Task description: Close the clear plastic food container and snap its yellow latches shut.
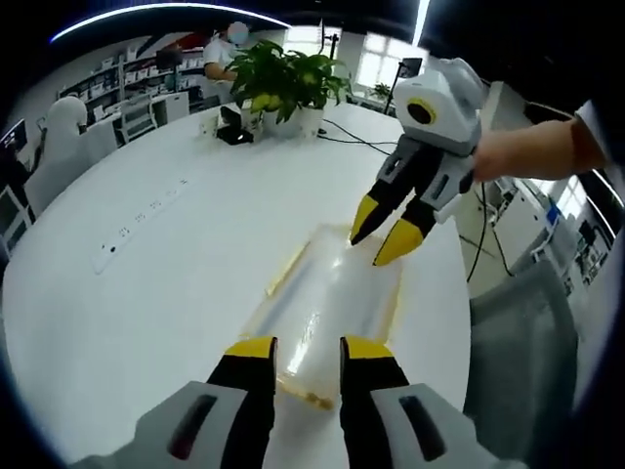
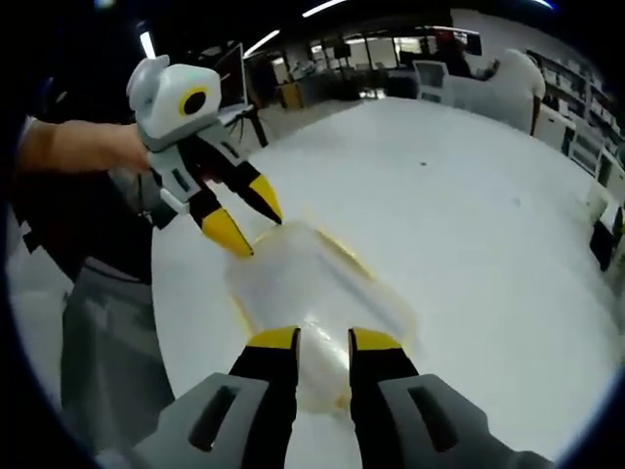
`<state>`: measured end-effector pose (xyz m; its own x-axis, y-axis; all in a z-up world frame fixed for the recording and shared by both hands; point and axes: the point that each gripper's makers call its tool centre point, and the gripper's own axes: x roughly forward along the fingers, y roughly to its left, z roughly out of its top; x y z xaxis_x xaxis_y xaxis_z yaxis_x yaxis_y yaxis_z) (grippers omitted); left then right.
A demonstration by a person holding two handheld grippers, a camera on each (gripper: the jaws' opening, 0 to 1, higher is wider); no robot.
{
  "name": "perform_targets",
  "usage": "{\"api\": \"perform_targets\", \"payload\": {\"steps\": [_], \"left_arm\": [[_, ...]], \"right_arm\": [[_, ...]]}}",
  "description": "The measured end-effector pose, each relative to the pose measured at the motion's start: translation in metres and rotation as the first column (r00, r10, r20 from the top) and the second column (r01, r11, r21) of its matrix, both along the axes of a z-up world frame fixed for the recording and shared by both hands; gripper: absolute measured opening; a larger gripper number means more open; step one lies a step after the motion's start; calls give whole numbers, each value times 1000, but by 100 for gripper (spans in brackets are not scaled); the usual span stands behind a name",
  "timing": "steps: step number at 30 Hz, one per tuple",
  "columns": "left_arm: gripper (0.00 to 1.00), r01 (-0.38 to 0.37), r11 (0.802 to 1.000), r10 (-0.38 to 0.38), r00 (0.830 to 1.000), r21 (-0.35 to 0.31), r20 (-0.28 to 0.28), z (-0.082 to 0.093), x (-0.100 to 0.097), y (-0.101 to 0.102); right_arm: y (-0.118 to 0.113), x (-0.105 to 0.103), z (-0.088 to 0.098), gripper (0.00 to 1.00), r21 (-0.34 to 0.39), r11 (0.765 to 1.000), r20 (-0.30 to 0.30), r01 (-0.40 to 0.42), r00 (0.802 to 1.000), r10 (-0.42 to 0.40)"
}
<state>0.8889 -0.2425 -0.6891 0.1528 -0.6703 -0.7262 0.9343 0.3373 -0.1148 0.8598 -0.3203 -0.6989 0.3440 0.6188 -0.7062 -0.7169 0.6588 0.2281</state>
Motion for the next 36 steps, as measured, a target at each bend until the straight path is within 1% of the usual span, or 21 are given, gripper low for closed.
{"api": "perform_targets", "payload": {"steps": [6, 16, 22, 25, 29, 31, 36], "left_arm": [[17, 32, 999, -32, 999, -2, 6, -1, 4, -11], [17, 83, 996, -83, 997, -11, 8, -5, 2, -29], [17, 108, 994, -108, 994, -13, 24, -7, 3, -36], [17, 119, 993, -118, 993, -16, 28, -8, 4, -41], [21, 148, 989, -148, 988, 0, 43, -9, 5, -47], [21, 148, 989, -148, 988, 3, 44, -8, 5, -49], [23, 177, 984, -177, 983, 10, 44, -9, 3, -54]], "right_arm": [[5, 0, -1, 16, 1, 1000, -1, -14, 1000, 14], [13, -3, -3, 15, 7, 999, -8, -33, 999, 34], [22, -7, -4, 17, -29, 995, 29, -99, 995, 100], [26, -9, -4, 18, -51, 989, 49, -139, 989, 141], [28, -9, -3, 17, -59, 986, 71, -157, 984, 161], [27, -9, -2, 17, -55, 986, 72, -157, 984, 161], [26, -11, -1, 17, -39, 987, 74, -159, 984, 161]]}}
